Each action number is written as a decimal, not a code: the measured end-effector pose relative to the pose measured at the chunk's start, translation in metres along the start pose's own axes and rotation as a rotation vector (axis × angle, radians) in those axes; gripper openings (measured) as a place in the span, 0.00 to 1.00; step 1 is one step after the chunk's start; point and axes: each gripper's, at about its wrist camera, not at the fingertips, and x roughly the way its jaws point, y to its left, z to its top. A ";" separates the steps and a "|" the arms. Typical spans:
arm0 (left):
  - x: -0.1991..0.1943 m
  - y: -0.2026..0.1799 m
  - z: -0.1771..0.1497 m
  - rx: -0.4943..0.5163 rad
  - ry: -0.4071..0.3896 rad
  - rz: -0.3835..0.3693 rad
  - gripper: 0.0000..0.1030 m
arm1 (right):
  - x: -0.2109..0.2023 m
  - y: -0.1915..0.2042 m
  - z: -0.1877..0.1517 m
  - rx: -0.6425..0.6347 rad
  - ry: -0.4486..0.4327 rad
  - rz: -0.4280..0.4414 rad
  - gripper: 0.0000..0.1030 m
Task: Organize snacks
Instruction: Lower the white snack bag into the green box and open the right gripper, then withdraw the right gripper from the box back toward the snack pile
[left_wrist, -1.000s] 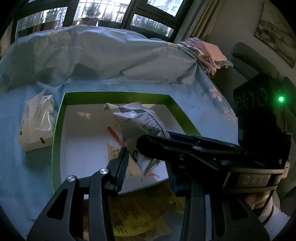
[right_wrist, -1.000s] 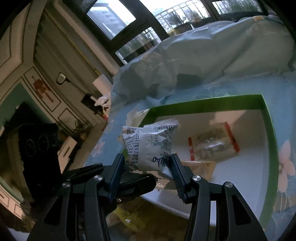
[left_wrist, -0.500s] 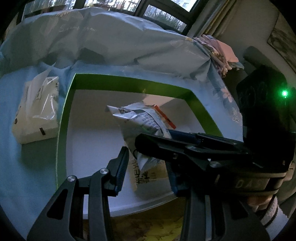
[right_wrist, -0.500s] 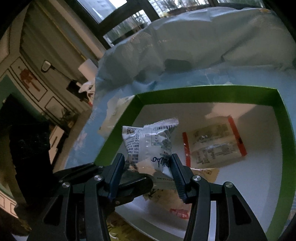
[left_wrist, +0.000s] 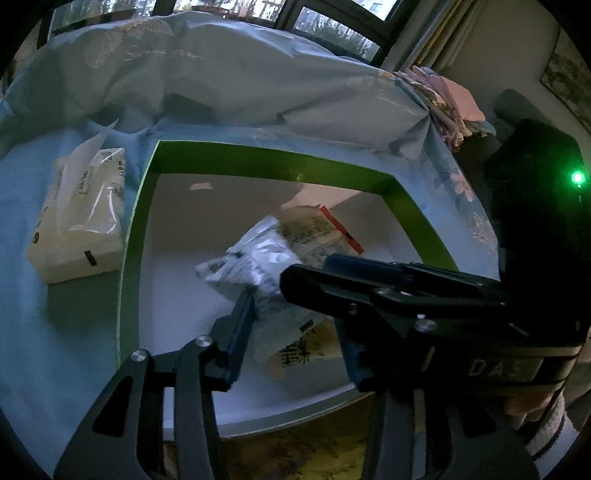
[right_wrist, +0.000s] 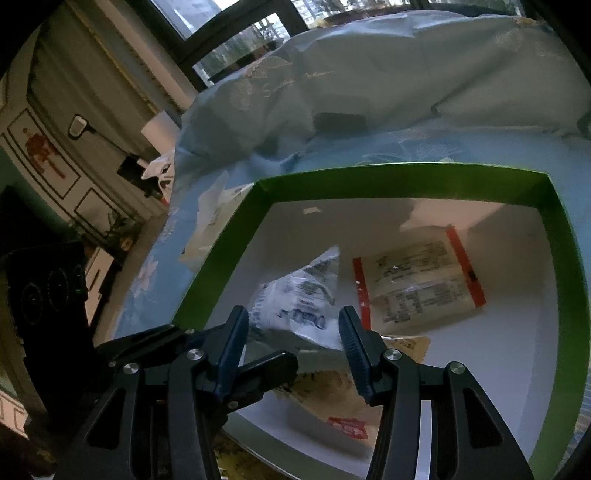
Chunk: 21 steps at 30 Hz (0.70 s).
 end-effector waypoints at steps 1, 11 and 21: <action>0.000 -0.001 0.000 -0.001 -0.001 -0.002 0.49 | -0.001 0.000 0.000 0.001 -0.005 -0.008 0.51; -0.020 -0.010 0.000 0.033 -0.054 -0.035 0.80 | -0.041 -0.005 -0.002 0.049 -0.115 -0.009 0.54; -0.067 -0.001 -0.003 -0.014 -0.154 -0.022 0.96 | -0.108 -0.012 -0.033 0.096 -0.221 0.016 0.62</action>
